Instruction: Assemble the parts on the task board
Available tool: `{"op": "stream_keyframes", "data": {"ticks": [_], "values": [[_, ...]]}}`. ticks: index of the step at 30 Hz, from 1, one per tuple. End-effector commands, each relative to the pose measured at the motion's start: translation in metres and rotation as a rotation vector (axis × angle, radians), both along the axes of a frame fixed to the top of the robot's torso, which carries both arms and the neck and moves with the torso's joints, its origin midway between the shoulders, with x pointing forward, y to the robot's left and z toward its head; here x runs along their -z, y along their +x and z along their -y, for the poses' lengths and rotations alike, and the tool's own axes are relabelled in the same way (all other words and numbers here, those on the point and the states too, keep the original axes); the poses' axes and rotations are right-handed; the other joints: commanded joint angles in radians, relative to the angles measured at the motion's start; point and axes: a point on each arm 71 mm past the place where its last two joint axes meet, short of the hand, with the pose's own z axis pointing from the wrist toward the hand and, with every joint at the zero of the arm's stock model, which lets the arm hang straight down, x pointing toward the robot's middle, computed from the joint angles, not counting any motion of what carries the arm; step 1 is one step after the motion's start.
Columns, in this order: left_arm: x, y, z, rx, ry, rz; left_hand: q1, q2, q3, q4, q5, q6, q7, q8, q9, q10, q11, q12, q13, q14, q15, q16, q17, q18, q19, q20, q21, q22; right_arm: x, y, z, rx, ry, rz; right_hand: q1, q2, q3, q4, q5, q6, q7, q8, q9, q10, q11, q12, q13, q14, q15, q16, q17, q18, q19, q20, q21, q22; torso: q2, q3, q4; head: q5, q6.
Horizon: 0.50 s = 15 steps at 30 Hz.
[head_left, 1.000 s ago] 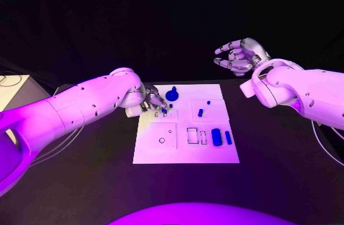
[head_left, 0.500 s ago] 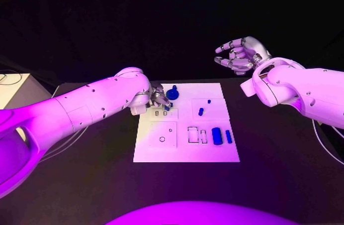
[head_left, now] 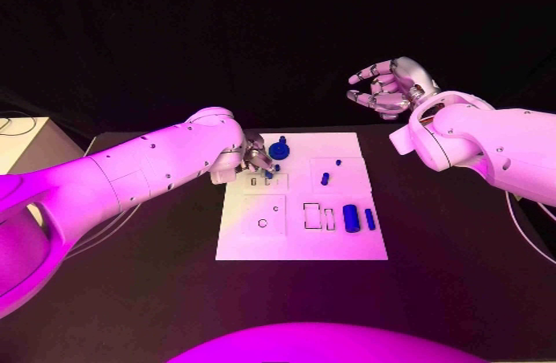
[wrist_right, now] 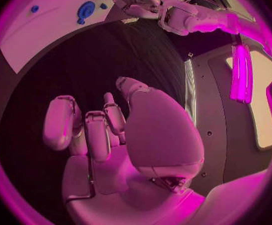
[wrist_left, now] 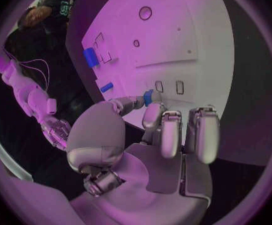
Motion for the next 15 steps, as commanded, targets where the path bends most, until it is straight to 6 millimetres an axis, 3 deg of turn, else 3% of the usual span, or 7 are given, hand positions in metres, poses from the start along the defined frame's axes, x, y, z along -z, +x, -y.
{"op": "stream_keyframes", "data": {"ticks": [1, 15], "values": [[0.002, -0.002, 0.003, 0.027, 0.019, -0.017, 0.002, 0.011, 0.158, -0.166, 0.005, 0.022, -0.026, 0.004, 0.002, 0.005, -0.002, 0.000, -0.001, 0.104, -0.009, 0.003, 0.263, -0.017, 0.043, -0.009, 0.006, 0.135, 0.000, -0.001, -0.002, -0.019, -0.012, 0.003, -0.002, -0.008, 0.004, -0.001, 0.003, -0.006, -0.003, 0.005, -0.002, -0.007, 0.000, -0.005, -0.001, 0.066, -0.001, -0.005, 0.105, 0.005, -0.008, -0.001, -0.005, -0.001, 0.000, -0.0006, 0.0000, 0.002, -0.001], [0.013, -0.007, 0.002, 0.040, 0.046, -0.048, 0.002, 0.011, 0.159, -0.166, 0.006, 0.022, -0.026, 0.005, 0.002, 0.005, -0.002, 0.000, -0.001, 0.104, -0.009, 0.003, 0.263, -0.017, 0.042, -0.009, 0.005, 0.134, 0.000, -0.001, -0.002, -0.021, -0.013, 0.003, -0.002, -0.008, 0.004, -0.001, 0.003, -0.006, -0.003, 0.005, -0.002, -0.007, 0.000, -0.005, -0.001, 0.066, -0.001, -0.005, 0.105, 0.005, -0.008, -0.001, -0.005, -0.001, 0.001, -0.0008, 0.0000, 0.003, -0.005]]}}
